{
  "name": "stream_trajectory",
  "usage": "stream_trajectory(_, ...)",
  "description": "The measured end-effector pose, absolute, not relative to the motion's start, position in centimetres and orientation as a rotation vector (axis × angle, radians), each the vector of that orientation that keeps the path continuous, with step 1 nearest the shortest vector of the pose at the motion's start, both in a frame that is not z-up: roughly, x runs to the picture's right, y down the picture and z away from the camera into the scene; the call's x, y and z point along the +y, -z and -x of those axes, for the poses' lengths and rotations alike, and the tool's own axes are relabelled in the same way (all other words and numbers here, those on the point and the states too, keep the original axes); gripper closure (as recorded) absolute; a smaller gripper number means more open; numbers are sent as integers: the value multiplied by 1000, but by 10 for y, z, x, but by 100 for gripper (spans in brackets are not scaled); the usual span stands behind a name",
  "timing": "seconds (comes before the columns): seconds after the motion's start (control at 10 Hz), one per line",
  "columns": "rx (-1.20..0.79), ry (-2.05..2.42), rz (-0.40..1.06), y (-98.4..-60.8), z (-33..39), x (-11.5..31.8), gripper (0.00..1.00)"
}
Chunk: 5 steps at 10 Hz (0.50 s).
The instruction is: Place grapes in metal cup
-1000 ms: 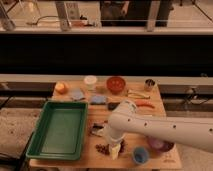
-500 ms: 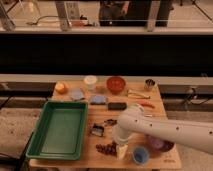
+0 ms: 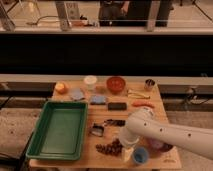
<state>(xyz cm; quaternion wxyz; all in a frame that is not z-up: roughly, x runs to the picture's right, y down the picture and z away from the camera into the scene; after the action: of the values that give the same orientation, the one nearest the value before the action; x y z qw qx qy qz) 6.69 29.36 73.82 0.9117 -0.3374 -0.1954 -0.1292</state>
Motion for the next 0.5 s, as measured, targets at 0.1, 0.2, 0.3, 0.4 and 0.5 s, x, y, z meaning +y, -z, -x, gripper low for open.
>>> stream_trajectory(0.1, -415, 276, 699, -739, -57, 294, 20)
stream_trajectory(0.2, -422, 276, 701, -742, -53, 295, 20)
stream_trajectory(0.3, -429, 277, 700, -745, -53, 293, 20)
stream_trajectory(0.4, -434, 277, 698, -748, -53, 291, 20)
stream_trajectory(0.5, -432, 274, 698, -752, -58, 288, 20)
